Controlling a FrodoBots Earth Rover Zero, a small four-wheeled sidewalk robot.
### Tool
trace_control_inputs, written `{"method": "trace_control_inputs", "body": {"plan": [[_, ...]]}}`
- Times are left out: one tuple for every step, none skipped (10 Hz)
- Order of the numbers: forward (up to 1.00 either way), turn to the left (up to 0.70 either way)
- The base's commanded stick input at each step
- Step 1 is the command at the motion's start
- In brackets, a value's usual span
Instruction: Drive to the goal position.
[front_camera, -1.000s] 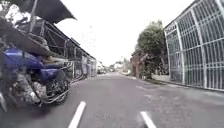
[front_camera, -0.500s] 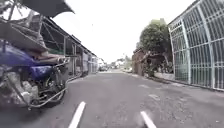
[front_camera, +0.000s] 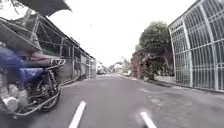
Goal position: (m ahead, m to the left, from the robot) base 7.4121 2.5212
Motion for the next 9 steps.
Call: {"method": "trace_control_inputs", "body": {"plan": [[0.7, 0.0], [0.7, 0.0], [0.7, 0.0], [0.7, 0.0], [0.7, 0.0], [0.7, 0.0], [0.7, 0.0], [0.7, 0.0], [0.7, 0.0]]}}
